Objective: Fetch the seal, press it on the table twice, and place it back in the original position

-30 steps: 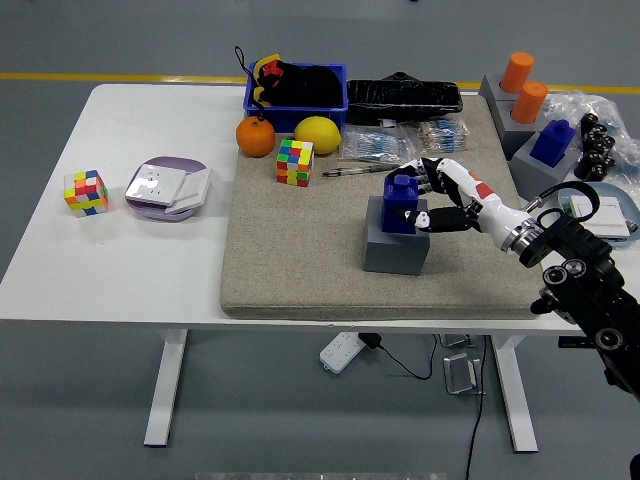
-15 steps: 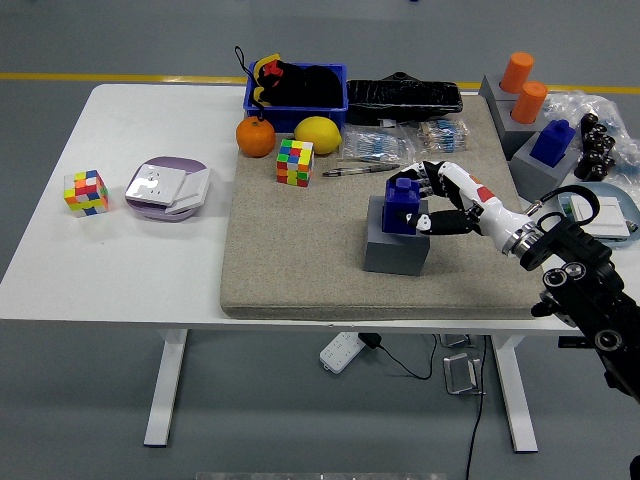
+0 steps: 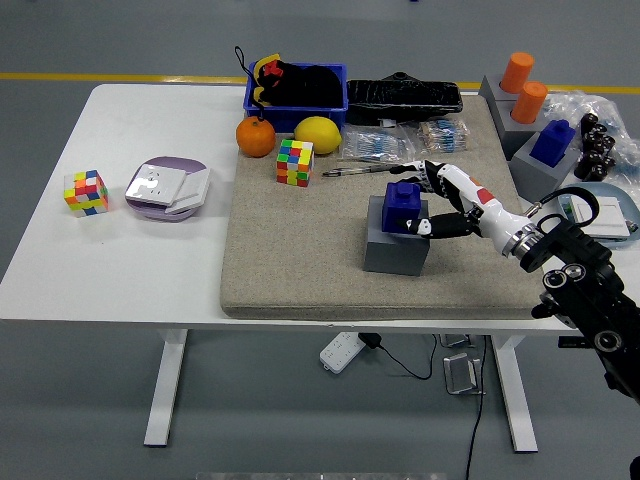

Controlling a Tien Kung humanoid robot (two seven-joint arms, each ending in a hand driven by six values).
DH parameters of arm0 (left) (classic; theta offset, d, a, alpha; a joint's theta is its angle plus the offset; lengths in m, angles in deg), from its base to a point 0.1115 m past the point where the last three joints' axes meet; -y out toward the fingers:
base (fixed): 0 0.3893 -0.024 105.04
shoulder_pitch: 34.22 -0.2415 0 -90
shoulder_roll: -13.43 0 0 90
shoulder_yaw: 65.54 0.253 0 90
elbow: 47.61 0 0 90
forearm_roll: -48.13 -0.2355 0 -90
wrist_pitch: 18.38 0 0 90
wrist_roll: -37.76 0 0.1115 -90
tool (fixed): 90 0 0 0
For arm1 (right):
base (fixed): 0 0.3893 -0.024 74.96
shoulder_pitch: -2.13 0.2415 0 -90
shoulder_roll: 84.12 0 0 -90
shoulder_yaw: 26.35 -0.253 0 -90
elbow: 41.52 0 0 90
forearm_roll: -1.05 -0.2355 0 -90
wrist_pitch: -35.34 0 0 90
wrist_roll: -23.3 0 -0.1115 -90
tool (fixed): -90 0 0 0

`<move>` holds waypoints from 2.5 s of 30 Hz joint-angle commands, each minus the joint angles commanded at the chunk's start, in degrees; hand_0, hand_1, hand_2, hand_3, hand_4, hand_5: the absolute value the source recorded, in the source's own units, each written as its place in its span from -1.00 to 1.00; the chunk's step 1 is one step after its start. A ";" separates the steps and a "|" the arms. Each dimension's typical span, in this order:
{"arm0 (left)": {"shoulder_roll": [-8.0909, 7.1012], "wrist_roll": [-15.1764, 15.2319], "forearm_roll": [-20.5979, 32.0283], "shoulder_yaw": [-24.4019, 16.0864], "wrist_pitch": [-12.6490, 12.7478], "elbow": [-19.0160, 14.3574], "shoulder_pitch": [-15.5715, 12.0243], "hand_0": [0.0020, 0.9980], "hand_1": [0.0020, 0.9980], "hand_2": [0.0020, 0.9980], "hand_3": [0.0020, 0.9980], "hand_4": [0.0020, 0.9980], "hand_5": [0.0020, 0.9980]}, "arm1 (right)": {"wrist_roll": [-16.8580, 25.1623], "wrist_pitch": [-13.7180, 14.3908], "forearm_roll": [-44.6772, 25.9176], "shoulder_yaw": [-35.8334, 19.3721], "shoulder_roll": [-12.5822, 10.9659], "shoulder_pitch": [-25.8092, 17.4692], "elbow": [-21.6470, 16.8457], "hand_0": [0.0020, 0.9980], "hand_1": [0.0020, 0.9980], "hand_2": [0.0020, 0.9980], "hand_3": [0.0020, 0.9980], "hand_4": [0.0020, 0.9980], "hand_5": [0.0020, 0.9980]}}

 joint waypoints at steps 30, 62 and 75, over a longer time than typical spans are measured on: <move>-0.11 0.07 0.00 -0.33 -0.09 0.05 0.02 0.63 0.63 0.58 0.68 0.61 -0.19 | -4.69 -6.19 2.58 -10.14 -2.98 -3.97 -6.29 0.99 0.91 0.92 1.00 1.00 -0.47; -0.67 0.10 -1.02 -2.33 0.15 0.14 0.04 0.63 0.64 0.58 0.68 0.61 -0.19 | -9.89 -8.02 2.83 -36.46 -8.24 -16.15 -11.09 0.89 0.83 0.83 0.88 1.00 -0.07; -0.75 0.04 -1.64 -2.88 0.71 0.06 -0.14 0.63 0.63 0.58 0.67 0.60 -0.19 | -10.89 -7.18 3.02 -43.15 -6.87 -18.16 -12.96 0.83 0.76 0.74 0.68 0.97 -0.26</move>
